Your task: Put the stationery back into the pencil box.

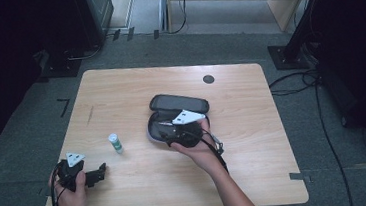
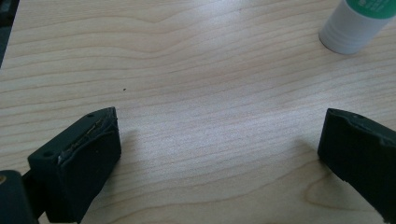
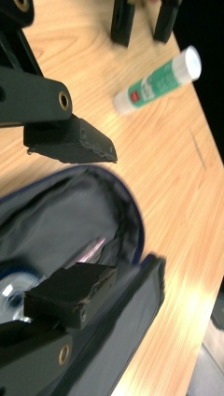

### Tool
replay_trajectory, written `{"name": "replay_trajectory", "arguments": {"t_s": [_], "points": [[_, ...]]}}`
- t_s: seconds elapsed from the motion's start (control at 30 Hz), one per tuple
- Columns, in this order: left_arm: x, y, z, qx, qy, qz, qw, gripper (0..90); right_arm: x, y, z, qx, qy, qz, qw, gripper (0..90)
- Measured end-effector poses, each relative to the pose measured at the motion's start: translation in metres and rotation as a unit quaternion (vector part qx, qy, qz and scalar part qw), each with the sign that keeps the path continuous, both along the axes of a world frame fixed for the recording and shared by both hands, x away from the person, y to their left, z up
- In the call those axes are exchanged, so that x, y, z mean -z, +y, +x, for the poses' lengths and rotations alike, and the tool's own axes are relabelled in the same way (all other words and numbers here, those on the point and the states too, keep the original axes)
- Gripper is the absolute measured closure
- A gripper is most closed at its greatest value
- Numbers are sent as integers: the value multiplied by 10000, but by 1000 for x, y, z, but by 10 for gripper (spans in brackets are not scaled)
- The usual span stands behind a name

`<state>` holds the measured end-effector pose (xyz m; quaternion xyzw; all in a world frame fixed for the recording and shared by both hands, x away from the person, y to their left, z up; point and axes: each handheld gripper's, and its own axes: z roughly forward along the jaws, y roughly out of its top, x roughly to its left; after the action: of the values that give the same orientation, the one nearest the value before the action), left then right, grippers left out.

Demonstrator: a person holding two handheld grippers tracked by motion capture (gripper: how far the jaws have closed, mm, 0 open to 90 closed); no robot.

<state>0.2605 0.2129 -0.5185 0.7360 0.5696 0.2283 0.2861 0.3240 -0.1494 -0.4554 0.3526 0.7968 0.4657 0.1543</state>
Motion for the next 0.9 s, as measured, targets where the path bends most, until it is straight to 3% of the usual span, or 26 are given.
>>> {"name": "replay_trajectory", "arguments": {"t_s": [0.43, 0.9], "points": [[0, 0, 0, -1, -1, 0, 10000, 0, -1, 49, -1, -429, 22, 102, 9990, 447], [0, 0, 0, -1, -1, -1, 10000, 0, 1, 87, 0, -686, 114, 324, 9971, 502]]}}
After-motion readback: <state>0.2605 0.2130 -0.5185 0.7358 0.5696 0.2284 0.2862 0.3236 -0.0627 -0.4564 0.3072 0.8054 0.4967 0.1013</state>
